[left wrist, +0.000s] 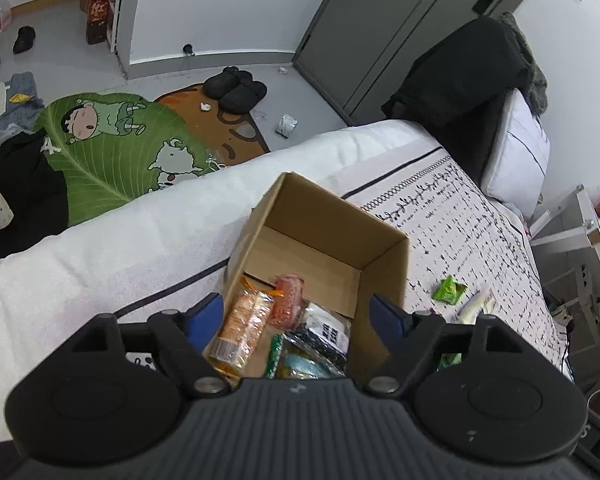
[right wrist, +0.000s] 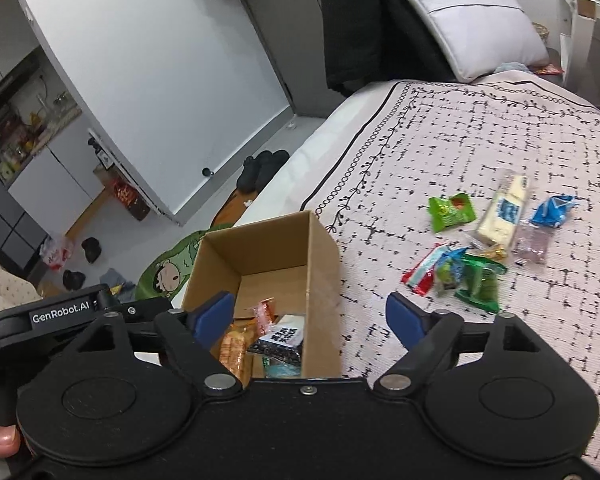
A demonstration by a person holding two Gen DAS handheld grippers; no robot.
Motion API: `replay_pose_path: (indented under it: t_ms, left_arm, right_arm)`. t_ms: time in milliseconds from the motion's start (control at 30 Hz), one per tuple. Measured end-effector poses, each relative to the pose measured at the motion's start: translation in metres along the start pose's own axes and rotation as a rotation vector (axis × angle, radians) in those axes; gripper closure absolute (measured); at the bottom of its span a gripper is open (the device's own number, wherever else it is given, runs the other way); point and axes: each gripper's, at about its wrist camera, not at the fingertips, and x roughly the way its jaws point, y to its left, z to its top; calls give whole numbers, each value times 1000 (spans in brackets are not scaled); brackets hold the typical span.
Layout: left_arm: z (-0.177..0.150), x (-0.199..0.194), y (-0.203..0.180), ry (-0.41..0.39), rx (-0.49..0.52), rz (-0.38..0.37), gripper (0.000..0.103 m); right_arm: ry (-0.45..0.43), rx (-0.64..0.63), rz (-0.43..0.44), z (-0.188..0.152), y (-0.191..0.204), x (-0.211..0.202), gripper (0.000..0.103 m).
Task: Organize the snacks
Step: 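Open the right tool into the box while the left tool releases its packet inside, then move both tools back toward the remaining snacks on the bed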
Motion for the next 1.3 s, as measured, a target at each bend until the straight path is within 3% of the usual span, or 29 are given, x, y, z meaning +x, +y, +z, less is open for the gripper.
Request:
replay_pose_path:
  t_ms: [233, 767, 1300]
  left_arm:
    - [-13, -13, -18, -20, 41, 3, 16]
    - [-39, -15, -67, -12, 124, -17, 15]
    - [-61, -2, -108, 8, 185, -72, 15]
  right_arm:
    - [-33, 28, -14, -2, -26, -18, 13]
    - [-62, 87, -47, -12, -83, -46, 11]
    - [-63, 124, -47, -13, -137, -43, 13]
